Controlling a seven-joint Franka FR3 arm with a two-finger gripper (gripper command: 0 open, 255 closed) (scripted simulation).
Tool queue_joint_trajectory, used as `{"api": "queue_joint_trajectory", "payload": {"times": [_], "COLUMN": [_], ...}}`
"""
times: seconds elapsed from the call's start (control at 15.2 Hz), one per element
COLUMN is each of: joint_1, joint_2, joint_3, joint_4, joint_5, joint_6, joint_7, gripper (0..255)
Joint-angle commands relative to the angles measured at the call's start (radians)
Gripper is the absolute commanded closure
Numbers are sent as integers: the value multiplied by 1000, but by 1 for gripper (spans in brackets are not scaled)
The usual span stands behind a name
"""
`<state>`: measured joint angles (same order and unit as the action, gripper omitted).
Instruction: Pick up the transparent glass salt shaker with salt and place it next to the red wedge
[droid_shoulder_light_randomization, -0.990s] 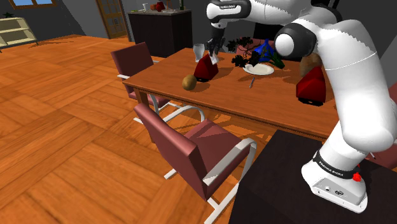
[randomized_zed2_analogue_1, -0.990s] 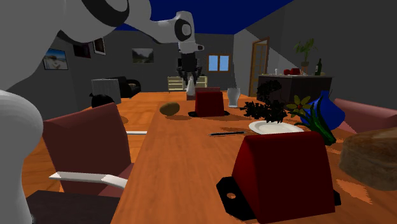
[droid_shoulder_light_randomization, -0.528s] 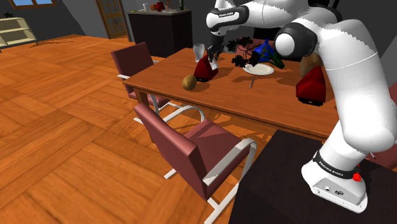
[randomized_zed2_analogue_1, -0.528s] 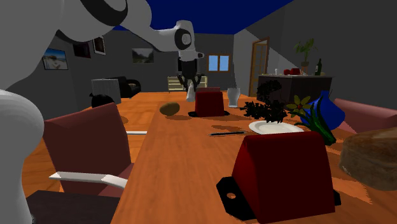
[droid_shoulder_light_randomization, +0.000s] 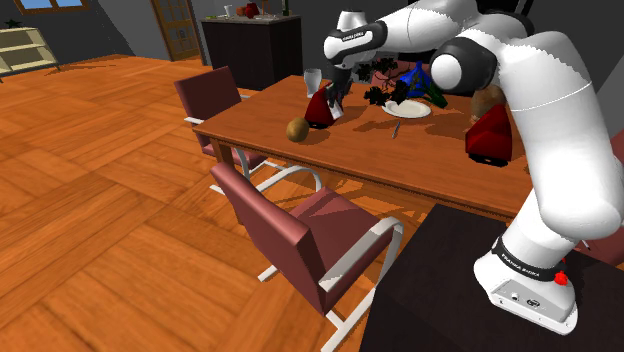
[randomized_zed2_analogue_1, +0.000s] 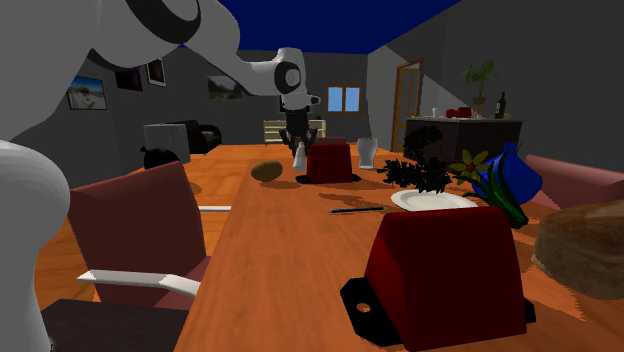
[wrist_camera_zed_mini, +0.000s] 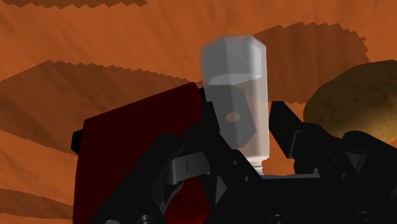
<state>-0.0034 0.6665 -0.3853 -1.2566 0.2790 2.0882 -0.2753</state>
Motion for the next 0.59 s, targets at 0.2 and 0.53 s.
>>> {"api": "queue_joint_trajectory", "payload": {"times": [0.2, 0.53], "joint_1": [1, 0], "joint_2": [18, 39], "joint_3": [6, 13], "joint_4": [-37, -70], "joint_5": [9, 19], "joint_6": [54, 108], "joint_7": [-8, -17], "gripper": [255, 255]}}
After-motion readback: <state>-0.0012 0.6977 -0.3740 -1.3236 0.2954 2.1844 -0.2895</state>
